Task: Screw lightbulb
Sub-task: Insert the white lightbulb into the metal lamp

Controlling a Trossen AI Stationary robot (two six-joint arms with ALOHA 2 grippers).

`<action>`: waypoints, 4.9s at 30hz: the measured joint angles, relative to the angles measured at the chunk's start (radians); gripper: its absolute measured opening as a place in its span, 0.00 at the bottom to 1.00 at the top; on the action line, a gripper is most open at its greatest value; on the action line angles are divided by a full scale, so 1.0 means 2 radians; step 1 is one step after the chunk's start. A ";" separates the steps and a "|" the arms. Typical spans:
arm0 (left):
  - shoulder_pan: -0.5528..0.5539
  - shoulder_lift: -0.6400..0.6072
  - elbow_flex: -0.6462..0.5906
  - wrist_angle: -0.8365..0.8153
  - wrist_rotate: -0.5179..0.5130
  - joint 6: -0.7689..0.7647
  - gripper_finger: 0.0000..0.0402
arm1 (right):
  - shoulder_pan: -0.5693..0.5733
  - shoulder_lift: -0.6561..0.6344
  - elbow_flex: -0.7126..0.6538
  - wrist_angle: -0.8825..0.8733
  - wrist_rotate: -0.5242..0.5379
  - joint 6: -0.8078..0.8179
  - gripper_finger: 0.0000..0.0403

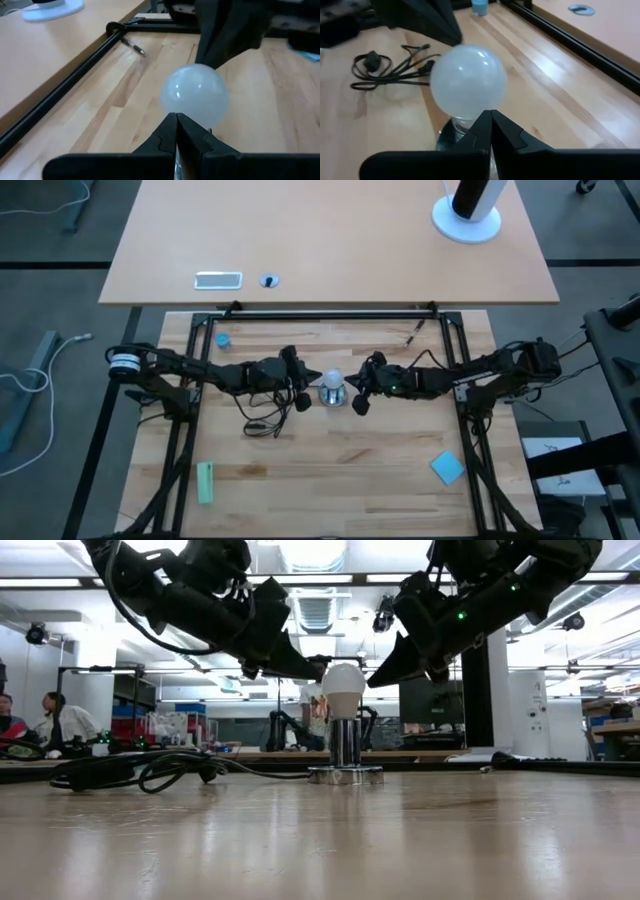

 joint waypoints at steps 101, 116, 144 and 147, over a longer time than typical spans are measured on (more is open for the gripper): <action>-0.024 0.017 -0.003 -0.003 -0.003 -0.028 0.00 | 0.029 -0.004 0.000 -0.017 0.043 0.017 0.00; -0.005 0.024 -0.003 0.032 0.013 -0.009 0.00 | 0.016 -0.004 0.000 0.018 0.030 -0.016 0.00; -0.008 0.032 -0.003 0.033 0.025 -0.023 0.00 | 0.000 0.000 0.000 -0.005 0.034 -0.009 0.00; -0.005 0.037 -0.003 0.038 0.026 -0.026 0.00 | 0.000 0.000 0.000 0.009 0.013 -0.016 0.00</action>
